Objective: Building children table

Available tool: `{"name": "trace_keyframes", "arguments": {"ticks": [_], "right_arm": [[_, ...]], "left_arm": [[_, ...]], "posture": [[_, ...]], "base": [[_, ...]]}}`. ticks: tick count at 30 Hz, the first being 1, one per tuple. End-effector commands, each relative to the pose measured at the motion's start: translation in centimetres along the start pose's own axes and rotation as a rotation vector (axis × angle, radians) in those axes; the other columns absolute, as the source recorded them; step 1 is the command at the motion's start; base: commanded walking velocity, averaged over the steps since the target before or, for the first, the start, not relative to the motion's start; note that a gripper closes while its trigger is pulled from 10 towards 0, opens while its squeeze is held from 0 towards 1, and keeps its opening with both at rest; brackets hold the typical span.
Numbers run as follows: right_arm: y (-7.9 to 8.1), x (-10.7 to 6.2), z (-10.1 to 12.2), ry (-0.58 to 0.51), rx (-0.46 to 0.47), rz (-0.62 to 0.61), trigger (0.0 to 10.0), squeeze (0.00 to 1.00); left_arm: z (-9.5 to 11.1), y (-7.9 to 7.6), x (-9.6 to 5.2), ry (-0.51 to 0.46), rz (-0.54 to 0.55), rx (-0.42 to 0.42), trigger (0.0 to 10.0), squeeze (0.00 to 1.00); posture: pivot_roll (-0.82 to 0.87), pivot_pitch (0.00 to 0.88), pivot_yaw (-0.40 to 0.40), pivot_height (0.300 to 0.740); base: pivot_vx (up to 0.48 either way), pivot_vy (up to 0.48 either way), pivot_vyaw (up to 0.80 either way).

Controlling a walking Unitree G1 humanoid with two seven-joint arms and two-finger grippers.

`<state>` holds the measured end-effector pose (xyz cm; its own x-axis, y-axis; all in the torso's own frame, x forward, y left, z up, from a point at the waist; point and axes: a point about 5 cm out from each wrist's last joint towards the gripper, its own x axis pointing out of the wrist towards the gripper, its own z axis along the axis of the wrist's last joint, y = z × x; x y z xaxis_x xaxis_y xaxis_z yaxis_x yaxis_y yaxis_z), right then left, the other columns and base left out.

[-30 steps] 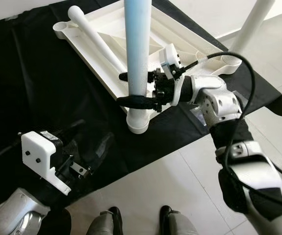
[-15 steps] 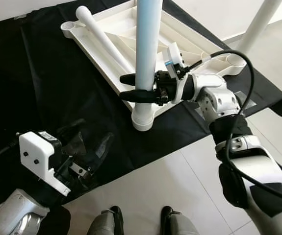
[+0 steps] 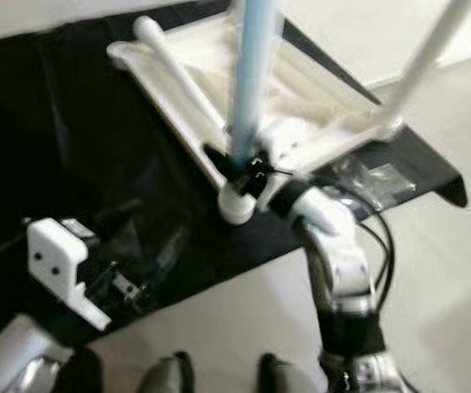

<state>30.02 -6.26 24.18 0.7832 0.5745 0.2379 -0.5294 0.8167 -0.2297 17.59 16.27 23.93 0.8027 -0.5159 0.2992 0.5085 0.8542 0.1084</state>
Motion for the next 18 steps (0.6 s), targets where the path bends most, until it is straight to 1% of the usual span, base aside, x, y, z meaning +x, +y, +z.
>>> {"name": "trace_keyframes", "arguments": {"ticks": [1,3,4,5,6,8,9,10,11,12,13,14,15,18], "right_arm": [[0.5,-0.9,-2.9,0.145,0.02,-0.086,0.0,0.0],[0.5,-0.9,-2.9,0.145,0.02,-0.086,0.0,0.0],[0.6,-0.5,-3.0,0.136,0.038,-0.084,0.0,0.0],[0.6,-0.5,-3.0,0.136,0.038,-0.084,0.0,0.0],[0.1,-0.1,-3.0,0.127,0.049,-0.089,7.0,0.0],[-0.2,0.1,-2.9,0.123,0.057,-0.091,7.0,0.0],[-0.3,0.6,-2.5,0.088,0.086,0.002,10.0,0.18],[-0.3,0.6,-2.5,0.088,0.086,0.002,10.0,0.18],[-0.2,0.8,-1.9,0.065,0.107,0.055,10.0,1.0],[-0.2,0.8,-1.9,0.065,0.107,0.055,10.0,1.0],[0.0,1.0,-1.2,0.032,0.145,0.143,10.0,1.0],[-0.1,1.3,-0.3,-0.01,0.145,0.259,10.0,1.0],[-0.3,1.4,0.4,-0.022,0.086,0.355,10.0,1.0],[-1.1,1.6,1.1,-0.014,-0.03,0.534,10.0,1.0]], "left_arm": [[-0.2,-0.1,0.1,0.008,-0.022,-0.009,10.0,0.0],[-0.2,-0.1,0.1,0.008,-0.022,-0.009,10.0,0.0],[-0.2,0.1,0.3,0.003,-0.025,-0.006,10.0,0.0],[-0.2,0.1,0.3,0.003,-0.025,-0.006,10.0,0.0],[-0.2,0.1,0.2,0.002,-0.024,-0.003,10.0,0.0],[-0.2,0.1,0.2,0.002,-0.022,-0.002,10.0,0.0],[-0.2,0.1,0.2,0.003,-0.021,-0.004,10.0,0.0],[-0.2,0.1,0.2,0.003,-0.021,-0.004,10.0,0.0],[-0.3,0.0,0.2,0.003,-0.021,-0.005,10.0,0.0],[-0.3,0.0,0.2,0.003,-0.021,-0.005,10.0,0.0],[-0.3,0.0,0.3,0.002,-0.022,-0.005,10.0,0.0],[-0.3,0.0,0.3,0.001,-0.022,-0.005,10.0,0.0],[-0.3,0.0,0.3,0.0,-0.021,-0.004,10.0,0.0],[-0.3,0.1,0.3,-0.002,-0.02,-0.002,10.0,0.0]], "posture": [[0.01,0.274,0.022,0.74],[0.01,0.274,0.022,0.74],[0.01,0.275,0.018,0.74],[0.01,0.275,0.018,0.74],[0.01,0.276,0.019,0.74],[0.01,0.276,0.019,0.74],[0.01,0.275,0.021,0.74],[0.01,0.275,0.021,0.74],[0.01,0.276,0.02,0.74],[0.01,0.276,0.02,0.74],[0.01,0.275,0.019,0.74],[0.01,0.275,0.018,0.74],[0.01,0.272,0.016,0.74],[0.02,0.273,0.015,0.74]], "base": [[0.0,0.0,0.0],[0.0,0.0,0.0],[0.0,0.0,0.0],[0.0,0.0,0.0],[0.0,0.0,0.0],[0.0,0.0,0.0],[0.0,0.0,0.0],[0.0,0.0,0.0],[0.0,0.0,0.0],[0.0,0.0,0.0],[0.0,0.0,0.0],[0.0,0.0,0.0],[0.0,0.0,0.0],[0.0,0.0,0.0]]}}
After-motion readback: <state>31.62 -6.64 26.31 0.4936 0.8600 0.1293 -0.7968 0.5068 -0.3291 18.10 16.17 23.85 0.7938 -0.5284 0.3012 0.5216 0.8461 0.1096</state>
